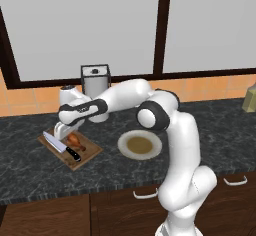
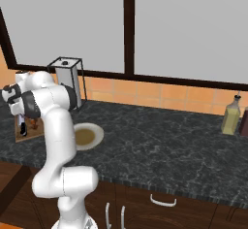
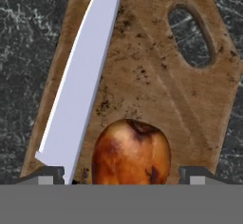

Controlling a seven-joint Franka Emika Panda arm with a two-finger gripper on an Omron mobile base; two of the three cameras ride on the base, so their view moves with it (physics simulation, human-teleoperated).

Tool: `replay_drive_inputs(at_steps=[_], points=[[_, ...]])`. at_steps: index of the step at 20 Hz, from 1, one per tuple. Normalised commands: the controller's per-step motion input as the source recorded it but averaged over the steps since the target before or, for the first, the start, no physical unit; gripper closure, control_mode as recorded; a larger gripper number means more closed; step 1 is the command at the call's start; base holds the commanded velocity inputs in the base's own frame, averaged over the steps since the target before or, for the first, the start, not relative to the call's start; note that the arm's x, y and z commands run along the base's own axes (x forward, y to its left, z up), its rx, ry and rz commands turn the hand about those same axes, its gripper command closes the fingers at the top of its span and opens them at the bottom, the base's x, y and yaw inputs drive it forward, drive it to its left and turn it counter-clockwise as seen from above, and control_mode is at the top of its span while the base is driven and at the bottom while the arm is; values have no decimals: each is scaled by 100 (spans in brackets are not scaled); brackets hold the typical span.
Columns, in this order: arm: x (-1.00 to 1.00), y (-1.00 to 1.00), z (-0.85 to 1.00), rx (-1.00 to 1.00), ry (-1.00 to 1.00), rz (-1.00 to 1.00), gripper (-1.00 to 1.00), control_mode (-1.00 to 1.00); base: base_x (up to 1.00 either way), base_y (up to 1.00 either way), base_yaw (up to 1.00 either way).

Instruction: Pick up the knife from the drawer and place it on the cutting board. Then place the meat from the plate to the cutting board.

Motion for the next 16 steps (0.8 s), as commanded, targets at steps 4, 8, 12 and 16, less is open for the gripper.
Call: replay_drive_inputs(at_steps=[4,8,12,16], points=[[-21,-16,36,0,0,-6,-100,-100,0,0,0],[-83,-70,59,7,-2,-10,-100,-100,0,0,0],[-99,-93,52,12,-1,-7,-100,-100,0,0,0],[-95,-100,57,9,0,-8,-100,-100,0,0,0]])
